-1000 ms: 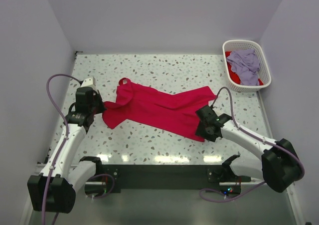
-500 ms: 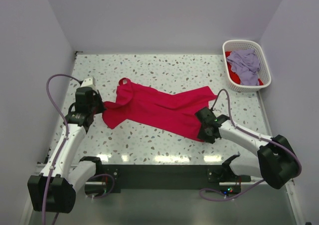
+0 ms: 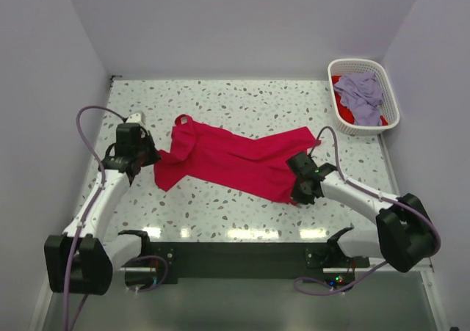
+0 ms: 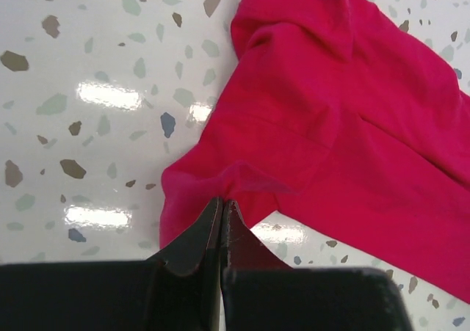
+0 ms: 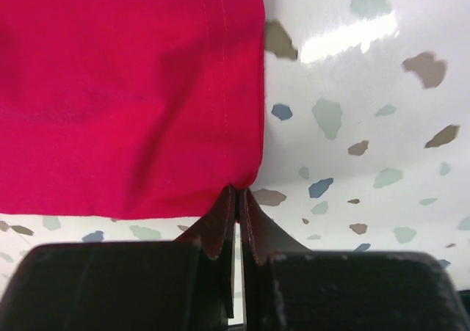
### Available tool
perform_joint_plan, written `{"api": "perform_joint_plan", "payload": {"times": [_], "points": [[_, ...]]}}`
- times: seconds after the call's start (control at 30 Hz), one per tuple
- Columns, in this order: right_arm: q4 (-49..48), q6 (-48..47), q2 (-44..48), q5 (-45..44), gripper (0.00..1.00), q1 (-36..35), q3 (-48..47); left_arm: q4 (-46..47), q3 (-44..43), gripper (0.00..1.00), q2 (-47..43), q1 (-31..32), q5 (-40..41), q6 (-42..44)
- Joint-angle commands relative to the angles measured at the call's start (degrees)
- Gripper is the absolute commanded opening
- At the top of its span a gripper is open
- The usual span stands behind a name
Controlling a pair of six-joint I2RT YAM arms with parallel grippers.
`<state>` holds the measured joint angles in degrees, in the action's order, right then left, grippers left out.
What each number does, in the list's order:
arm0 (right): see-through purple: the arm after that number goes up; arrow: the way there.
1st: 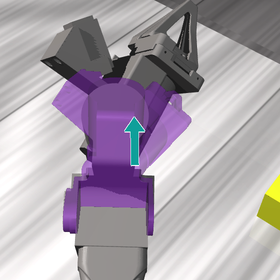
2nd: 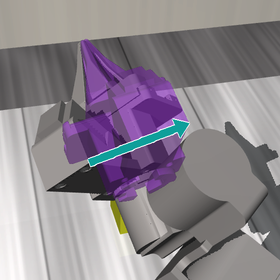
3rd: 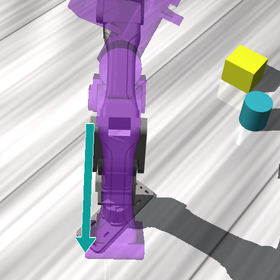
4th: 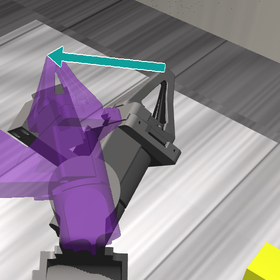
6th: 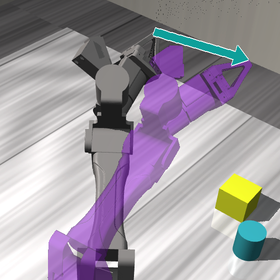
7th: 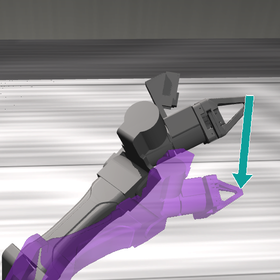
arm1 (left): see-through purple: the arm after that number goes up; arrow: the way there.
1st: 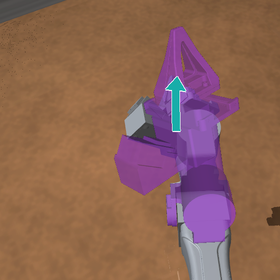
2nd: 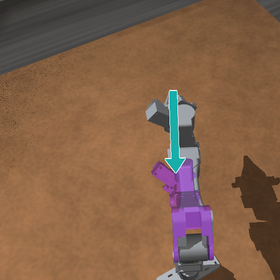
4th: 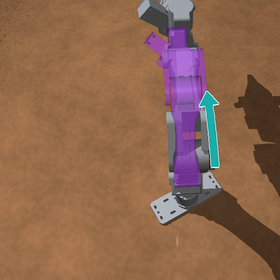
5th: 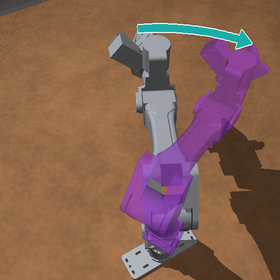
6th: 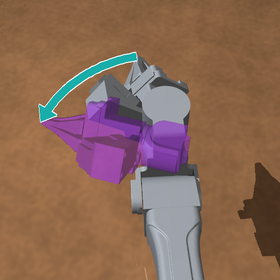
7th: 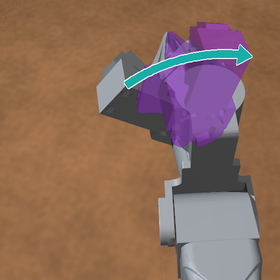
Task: Fold and stack the t-shirts
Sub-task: Flatten the tshirt out
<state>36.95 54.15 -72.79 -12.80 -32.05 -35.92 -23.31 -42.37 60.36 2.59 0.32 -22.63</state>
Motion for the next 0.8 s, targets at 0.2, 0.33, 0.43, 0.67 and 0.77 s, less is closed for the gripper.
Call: {"api": "perform_joint_plan", "payload": {"times": [0.2, 0.33, 0.43, 0.67, 0.77], "points": [[5.1, -17.6, -9.5, -5.1, 0.00, 12.4, -35.8, -1.2, -31.7, 0.00, 22.7, -6.9, -11.1, -6.3], [7.9, -23.2, -14.9, -2.2, 0.00, 17.0, -58.7, -7.4, -56.6, 0.00, 30.2, -9.3, -12.6, -8.5], [8.1, -27.1, -16.3, -0.4, 0.00, 18.2, -70.5, -10.6, -69.6, 0.00, 32.1, -10.9, -13.8, -10.5], [9.9, -36.3, -9.7, -0.6, 0.00, 19.0, -83.6, -10.4, -78.3, 0.00, 21.1, -16.6, -14.0, -13.5], [8.8, -40.3, -2.4, -1.5, 0.00, 18.9, -81.7, -11.6, -79.6, 0.00, 14.8, -17.2, -11.8, -11.9]]}}
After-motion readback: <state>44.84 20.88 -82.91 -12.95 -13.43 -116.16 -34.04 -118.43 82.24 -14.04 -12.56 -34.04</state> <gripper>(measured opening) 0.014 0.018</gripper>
